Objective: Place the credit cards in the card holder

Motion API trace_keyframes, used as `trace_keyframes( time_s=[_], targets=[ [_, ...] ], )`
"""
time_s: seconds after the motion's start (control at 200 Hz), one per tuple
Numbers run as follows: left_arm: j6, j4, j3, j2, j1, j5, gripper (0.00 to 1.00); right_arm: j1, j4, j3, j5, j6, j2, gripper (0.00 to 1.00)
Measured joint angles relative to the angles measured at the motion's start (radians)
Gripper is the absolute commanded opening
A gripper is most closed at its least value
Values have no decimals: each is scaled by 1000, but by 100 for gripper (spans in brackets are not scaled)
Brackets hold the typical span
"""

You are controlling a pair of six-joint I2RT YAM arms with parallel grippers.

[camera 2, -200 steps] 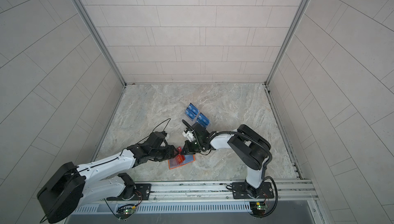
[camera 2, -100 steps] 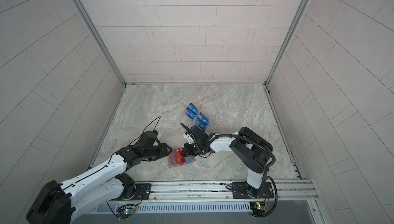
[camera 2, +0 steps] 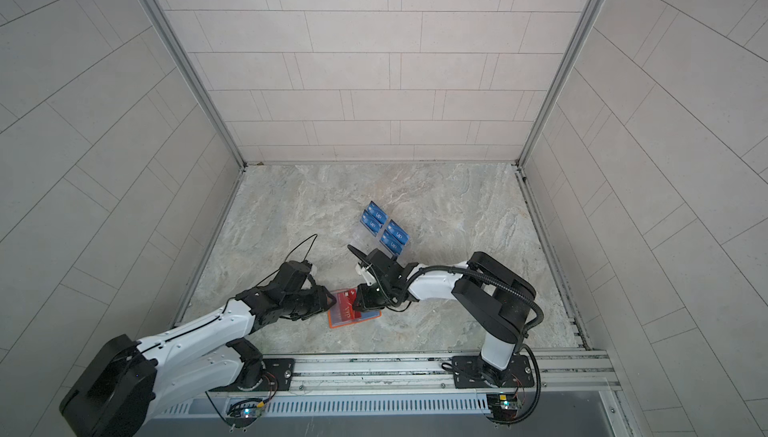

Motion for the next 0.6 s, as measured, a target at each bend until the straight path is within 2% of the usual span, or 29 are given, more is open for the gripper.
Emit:
trace_keyframes(
  time_s=[0.601],
  targets=[
    [19, 96, 12, 81, 0, 47, 51, 46, -35, 80, 13, 24, 55, 27]
  ],
)
